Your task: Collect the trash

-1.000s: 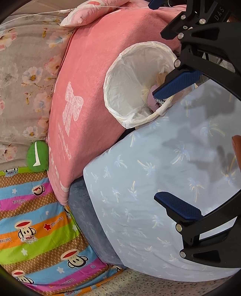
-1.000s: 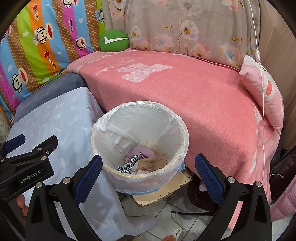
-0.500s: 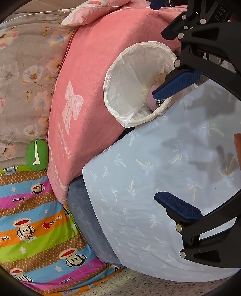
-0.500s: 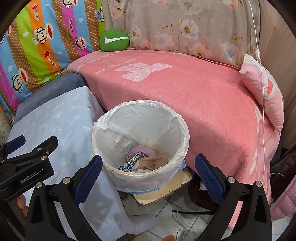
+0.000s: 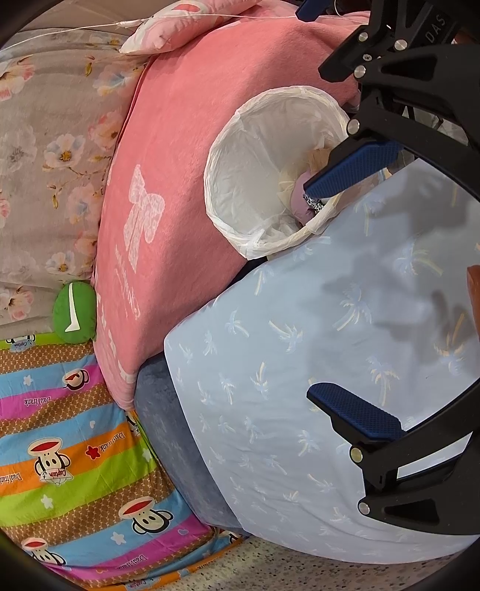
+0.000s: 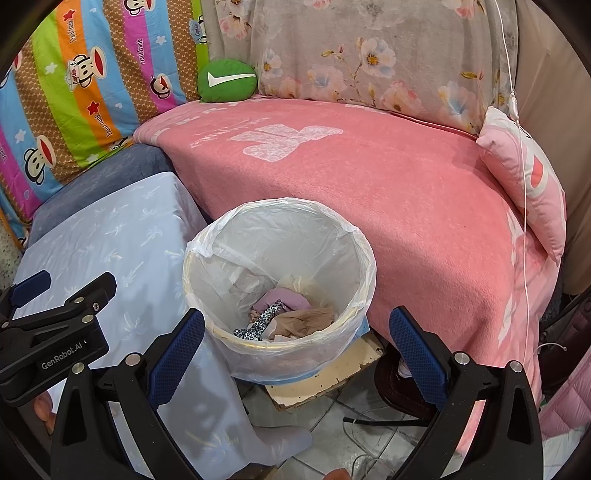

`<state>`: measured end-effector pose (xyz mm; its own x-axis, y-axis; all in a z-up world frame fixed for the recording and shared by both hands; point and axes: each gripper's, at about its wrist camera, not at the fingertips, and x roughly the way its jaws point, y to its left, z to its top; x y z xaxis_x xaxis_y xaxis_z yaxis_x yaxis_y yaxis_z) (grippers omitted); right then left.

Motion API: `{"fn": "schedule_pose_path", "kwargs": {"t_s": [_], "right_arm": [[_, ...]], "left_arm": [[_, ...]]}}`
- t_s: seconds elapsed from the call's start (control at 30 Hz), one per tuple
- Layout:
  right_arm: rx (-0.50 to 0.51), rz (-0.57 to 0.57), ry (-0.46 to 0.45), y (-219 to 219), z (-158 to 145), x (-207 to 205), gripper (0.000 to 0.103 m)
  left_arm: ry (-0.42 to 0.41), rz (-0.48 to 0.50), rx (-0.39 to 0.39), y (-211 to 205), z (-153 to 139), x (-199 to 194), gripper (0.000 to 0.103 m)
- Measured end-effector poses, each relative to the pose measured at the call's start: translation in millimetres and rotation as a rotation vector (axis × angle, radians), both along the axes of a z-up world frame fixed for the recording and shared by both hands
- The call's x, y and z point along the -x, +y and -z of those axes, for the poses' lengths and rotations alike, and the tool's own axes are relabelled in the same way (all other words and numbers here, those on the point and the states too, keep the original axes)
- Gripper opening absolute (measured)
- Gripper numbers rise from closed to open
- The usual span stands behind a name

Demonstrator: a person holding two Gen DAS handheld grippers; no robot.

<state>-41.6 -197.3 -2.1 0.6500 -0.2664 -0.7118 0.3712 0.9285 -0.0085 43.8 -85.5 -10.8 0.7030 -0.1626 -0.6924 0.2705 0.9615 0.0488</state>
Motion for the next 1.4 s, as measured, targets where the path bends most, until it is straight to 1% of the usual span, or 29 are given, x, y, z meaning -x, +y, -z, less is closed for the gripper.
{"fn": "schedule_pose_path", "kwargs": {"t_s": [1.4], "right_arm": [[-0.006,-0.003,0.014,-1.0,5.5,-0.6,0.098]], "left_arm": [[-0.003,0.004,-0.002,0.0,3.3,3.6,0.096]]}}
